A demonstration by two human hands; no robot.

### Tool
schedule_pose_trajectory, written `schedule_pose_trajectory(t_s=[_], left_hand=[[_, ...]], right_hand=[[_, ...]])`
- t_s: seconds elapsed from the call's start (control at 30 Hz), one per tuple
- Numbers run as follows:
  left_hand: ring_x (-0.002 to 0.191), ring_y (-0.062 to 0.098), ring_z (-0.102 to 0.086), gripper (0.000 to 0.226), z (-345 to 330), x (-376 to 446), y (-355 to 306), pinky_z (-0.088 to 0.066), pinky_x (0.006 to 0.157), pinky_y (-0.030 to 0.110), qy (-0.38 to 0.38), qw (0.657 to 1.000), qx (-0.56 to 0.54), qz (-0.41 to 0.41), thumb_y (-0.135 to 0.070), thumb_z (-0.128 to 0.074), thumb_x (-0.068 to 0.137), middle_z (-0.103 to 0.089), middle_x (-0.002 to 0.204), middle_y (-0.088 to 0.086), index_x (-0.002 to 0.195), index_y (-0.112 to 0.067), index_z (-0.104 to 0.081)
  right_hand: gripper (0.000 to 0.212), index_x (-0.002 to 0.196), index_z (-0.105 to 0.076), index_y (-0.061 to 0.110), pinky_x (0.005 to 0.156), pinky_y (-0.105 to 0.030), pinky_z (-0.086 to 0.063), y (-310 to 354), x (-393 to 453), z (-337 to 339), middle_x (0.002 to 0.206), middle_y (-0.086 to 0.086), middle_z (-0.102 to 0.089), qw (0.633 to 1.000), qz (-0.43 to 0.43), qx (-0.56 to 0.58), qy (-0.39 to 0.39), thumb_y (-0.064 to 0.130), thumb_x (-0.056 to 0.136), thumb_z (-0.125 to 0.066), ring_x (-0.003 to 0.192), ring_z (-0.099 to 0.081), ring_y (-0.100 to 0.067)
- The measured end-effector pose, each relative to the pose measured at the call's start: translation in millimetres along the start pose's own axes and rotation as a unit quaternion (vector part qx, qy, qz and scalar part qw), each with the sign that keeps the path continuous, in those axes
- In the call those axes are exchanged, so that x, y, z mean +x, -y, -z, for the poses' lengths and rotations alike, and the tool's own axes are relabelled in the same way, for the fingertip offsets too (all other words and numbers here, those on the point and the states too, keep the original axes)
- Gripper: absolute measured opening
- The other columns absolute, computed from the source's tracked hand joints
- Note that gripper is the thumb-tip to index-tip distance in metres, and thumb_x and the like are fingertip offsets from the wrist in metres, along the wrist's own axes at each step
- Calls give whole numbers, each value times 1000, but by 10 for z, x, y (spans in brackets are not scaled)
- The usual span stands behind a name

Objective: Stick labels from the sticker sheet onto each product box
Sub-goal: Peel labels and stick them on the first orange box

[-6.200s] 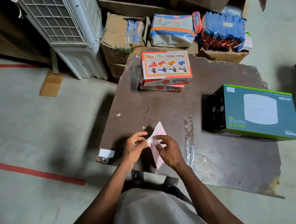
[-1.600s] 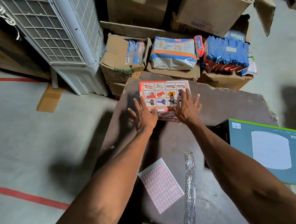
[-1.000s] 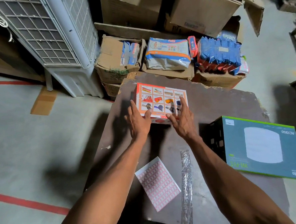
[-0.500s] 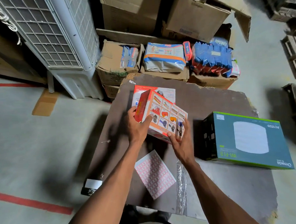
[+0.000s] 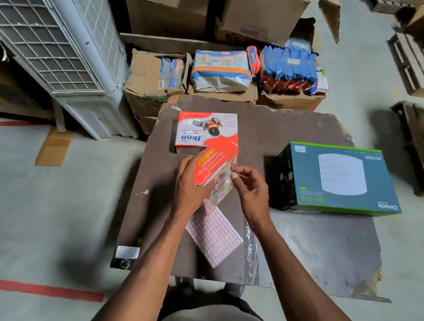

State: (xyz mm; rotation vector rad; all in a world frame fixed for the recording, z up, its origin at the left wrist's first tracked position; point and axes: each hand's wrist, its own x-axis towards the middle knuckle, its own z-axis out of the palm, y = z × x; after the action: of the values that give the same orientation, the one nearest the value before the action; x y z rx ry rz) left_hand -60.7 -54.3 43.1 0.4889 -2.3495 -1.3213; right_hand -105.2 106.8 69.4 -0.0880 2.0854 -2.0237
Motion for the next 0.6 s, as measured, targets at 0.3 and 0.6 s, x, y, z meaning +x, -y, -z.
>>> schedule_pose_trajectory(t_s=[0.3, 0.6], left_hand=[[123, 18, -48, 72, -22, -162, 8, -54, 94, 46, 57, 997, 38, -24, -22, -83, 77, -49, 136, -6, 142, -27, -53], [124, 18, -50, 85, -6, -193, -60, -56, 89, 41, 69, 996, 61, -6, -37, -88, 73, -49, 138, -3, 146, -26, -46]], right_hand=[[10, 92, -73, 14, 85, -28, -59, 11, -57, 53, 94, -7, -74, 990, -127, 47, 35, 9, 98, -67, 94, -71, -21], [12, 91, -70, 5, 96, -38, -58, -29, -82, 113, 87, -11, -72, 982, -179, 54, 36, 3, 99, -62, 90, -70, -25]])
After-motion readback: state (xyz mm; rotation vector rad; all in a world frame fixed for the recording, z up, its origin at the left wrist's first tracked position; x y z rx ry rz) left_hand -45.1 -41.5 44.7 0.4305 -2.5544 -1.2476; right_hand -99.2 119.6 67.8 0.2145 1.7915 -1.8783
